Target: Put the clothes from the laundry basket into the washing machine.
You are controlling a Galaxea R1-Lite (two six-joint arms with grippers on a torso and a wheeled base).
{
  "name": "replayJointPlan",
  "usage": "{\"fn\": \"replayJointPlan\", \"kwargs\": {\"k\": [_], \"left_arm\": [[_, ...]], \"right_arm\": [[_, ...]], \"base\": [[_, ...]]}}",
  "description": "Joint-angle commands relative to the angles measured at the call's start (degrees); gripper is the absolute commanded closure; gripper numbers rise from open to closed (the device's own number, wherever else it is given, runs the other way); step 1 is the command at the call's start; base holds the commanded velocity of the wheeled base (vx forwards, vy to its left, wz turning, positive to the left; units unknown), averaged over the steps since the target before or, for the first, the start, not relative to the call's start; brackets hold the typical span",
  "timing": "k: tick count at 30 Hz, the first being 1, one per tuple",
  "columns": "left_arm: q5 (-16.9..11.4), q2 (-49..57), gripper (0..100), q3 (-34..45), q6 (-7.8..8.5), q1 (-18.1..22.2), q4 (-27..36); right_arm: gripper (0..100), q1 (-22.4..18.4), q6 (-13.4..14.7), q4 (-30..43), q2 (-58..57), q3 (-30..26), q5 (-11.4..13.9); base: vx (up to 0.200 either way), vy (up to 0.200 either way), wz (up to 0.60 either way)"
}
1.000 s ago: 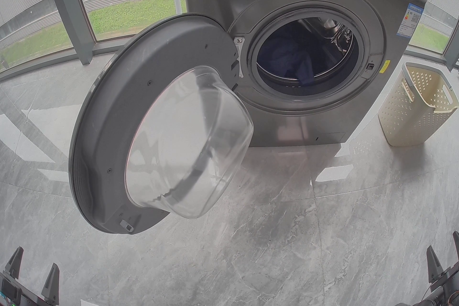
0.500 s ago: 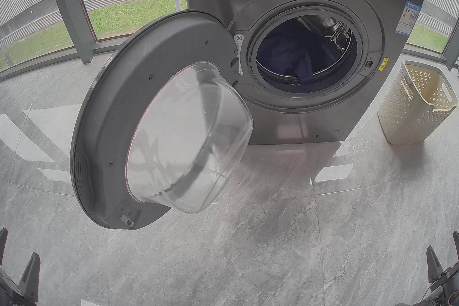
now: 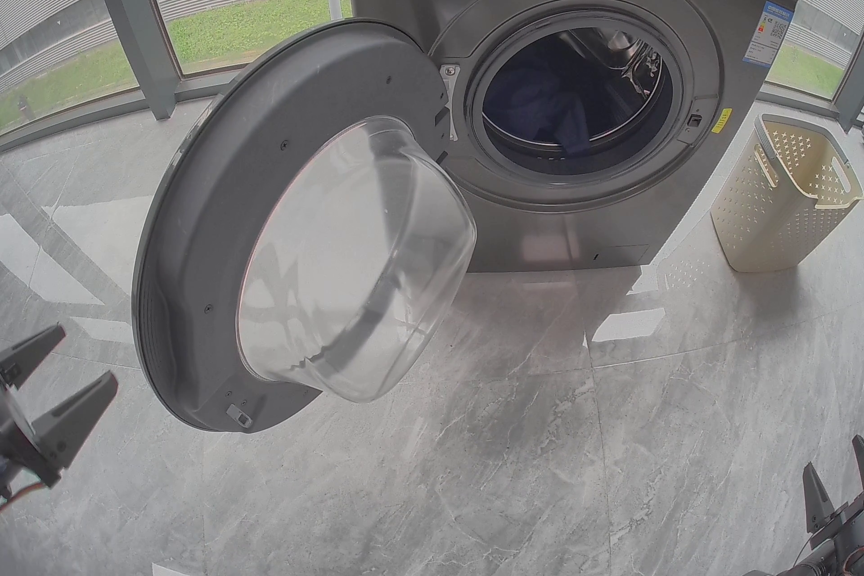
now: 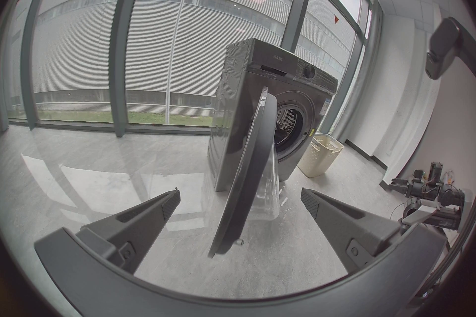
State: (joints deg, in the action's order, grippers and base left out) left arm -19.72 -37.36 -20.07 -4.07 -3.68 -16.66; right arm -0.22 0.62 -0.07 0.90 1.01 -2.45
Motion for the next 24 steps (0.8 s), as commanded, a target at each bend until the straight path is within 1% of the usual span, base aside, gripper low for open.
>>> {"fn": "replayJointPlan", "kwargs": {"k": [1,2,5,9,10,11,12,14,16,18,20,21,24], "left_arm": [[-1.6,-16.3,0,-4.5,-0.15,-5.6,-6.3],[-1.6,-18.1,0,-5.4,-0.23,-7.7,-6.5],[-1.6,-20.6,0,-6.6,-0.5,-11.2,-6.8],[-1.5,-23.2,0,-7.2,-0.76,-16.0,-9.4],[-1.5,-23.2,0,-7.2,-0.76,-16.0,-9.4],[-1.4,-24.2,0,-7.4,-1.11,-18.4,-10.8],[-1.4,-24.2,0,-7.4,-1.2,-18.6,-11.0],[-1.3,-24.4,0,-7.7,-1.82,-20.5,-12.2],[-1.4,-23.8,0,-8.0,-3.57,-23.3,-12.4],[-1.3,-22.9,0,-8.3,-5.95,-25.7,-12.4],[-1.3,-22.8,0,-8.3,-6.21,-25.9,-12.4],[-0.3,-21.5,0,-8.3,-7.35,-26.6,-12.3],[2.1,-21.5,0,-8.1,-7.35,-25.9,-12.6]], "right_arm": [[0,0.0,0.0,0.0,-0.9,-1.0,0.0],[0,0.0,0.0,0.0,-0.9,-1.0,0.1],[0,0.0,0.0,0.0,-0.9,-1.0,0.1],[0,0.0,0.0,0.0,-0.9,-1.0,0.1],[0,0.0,0.0,0.0,-0.9,-1.0,0.1],[0,0.0,0.0,0.0,-0.9,-1.0,0.1],[0,0.0,0.0,0.0,-0.9,-1.0,0.1],[0,0.0,0.0,0.0,-0.9,-1.0,0.1],[0,0.0,0.0,0.0,-0.9,-1.0,0.1],[0,0.0,0.0,0.0,-0.9,-1.0,0.1],[0,0.0,0.0,0.0,-0.9,-1.0,0.1],[0,0.0,0.0,0.0,-0.9,-1.0,0.1],[0,0.0,0.0,0.0,-0.9,-1.0,0.1]], "base": [[0.0,0.0,0.0],[0.0,0.0,0.0],[0.0,0.0,0.0],[0.0,0.0,0.0],[0.0,0.0,0.0],[0.0,0.0,0.0],[0.0,0.0,0.0],[0.0,0.0,0.0],[0.0,0.0,0.0],[0.0,0.0,0.0],[0.0,0.0,0.0],[0.0,0.0,0.0],[0.0,0.0,0.0]]}}
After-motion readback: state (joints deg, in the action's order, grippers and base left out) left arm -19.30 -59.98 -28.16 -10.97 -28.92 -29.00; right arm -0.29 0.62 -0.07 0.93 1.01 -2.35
